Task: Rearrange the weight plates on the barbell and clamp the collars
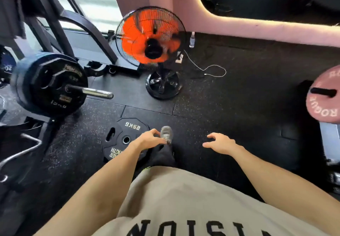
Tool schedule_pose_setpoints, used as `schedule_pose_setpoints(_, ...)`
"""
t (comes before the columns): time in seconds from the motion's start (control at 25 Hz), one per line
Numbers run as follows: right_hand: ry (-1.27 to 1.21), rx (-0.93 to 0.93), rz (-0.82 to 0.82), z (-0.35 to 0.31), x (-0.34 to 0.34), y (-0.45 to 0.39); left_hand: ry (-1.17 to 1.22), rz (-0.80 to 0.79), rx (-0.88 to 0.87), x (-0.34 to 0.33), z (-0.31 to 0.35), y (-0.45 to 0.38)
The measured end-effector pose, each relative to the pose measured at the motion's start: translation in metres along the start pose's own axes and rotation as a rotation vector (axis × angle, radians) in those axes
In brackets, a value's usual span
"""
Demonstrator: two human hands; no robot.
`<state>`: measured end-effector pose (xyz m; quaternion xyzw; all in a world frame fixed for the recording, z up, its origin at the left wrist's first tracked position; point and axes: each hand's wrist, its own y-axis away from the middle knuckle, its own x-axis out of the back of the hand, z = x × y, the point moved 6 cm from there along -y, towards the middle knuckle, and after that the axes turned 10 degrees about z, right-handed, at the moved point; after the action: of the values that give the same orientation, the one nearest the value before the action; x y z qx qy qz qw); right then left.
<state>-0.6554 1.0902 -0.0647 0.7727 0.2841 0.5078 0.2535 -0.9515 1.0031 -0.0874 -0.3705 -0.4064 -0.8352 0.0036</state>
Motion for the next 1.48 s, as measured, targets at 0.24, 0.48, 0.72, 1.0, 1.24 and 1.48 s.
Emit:
schedule_pose_setpoints(0.24, -0.111, -0.135, 0.082, -0.039, 0.099, -0.124, -0.106, -0.037, -0.095, 0.087, 0.108, -0.166)
schedule_pose_setpoints(0.48, -0.227, -0.205, 0.182, -0.051, 0.203, -0.212, -0.257, -0.111, -0.207, 0.146, 0.248, -0.286)
schedule_pose_setpoints(0.72, -0.347, -0.322, 0.184, 0.006, 0.292, -0.313, -0.356, -0.163, -0.326, 0.138, 0.414, -0.391)
schedule_pose_setpoints(1.0, -0.498, -0.484, 0.292, 0.115, 0.429, -0.381, -0.598, -0.288, -0.483, 0.098, 0.643, -0.459)
schedule_pose_setpoints(1.24, -0.76, -0.731, 0.465, 0.186, 0.478, -0.367, -0.821, -0.415, -0.671, 0.04, 0.802, -0.476)
schedule_pose_setpoints(1.48, -1.01, -1.003, 0.551, 0.204, 0.473, -0.341, -1.036, -0.567, -0.901, -0.035, 0.907, -0.471)
